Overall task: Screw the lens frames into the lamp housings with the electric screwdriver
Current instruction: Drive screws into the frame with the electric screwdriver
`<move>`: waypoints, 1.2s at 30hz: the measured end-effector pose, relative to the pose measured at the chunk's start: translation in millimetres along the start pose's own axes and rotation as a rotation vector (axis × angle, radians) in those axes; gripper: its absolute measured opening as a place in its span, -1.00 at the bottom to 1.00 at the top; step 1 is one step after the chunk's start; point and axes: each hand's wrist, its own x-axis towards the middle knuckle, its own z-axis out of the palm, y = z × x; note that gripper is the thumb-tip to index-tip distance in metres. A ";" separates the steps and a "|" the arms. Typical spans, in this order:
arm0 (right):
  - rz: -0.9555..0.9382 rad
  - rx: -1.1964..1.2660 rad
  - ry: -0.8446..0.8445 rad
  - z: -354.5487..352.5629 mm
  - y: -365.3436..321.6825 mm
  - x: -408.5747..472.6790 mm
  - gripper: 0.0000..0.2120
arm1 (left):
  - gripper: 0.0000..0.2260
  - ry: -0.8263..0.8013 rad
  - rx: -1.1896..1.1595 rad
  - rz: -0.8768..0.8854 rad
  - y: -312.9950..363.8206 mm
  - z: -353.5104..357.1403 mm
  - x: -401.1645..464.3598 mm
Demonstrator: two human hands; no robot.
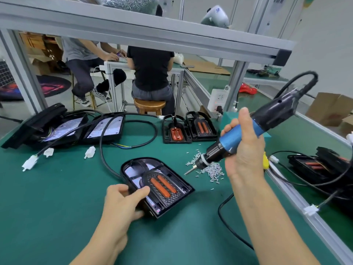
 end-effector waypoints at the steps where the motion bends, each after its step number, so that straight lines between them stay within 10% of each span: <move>1: 0.015 0.020 0.035 -0.9 1.1 -0.3 -0.85 | -0.53 0.075 0.167 0.099 3.5 -4.9 -4.3; 4: 0.036 0.012 0.085 -1.0 5.4 -4.5 -0.83 | -0.60 0.254 0.423 0.604 21.4 -6.8 -21.8; 9: 0.097 -0.009 0.126 11.5 15.2 -16.6 -0.78 | -0.82 -0.069 0.431 1.161 53.2 42.3 -49.7; 36: 0.098 -0.028 0.152 29.5 32.6 -31.6 -0.68 | -0.74 -0.105 0.530 1.255 71.9 73.0 -40.8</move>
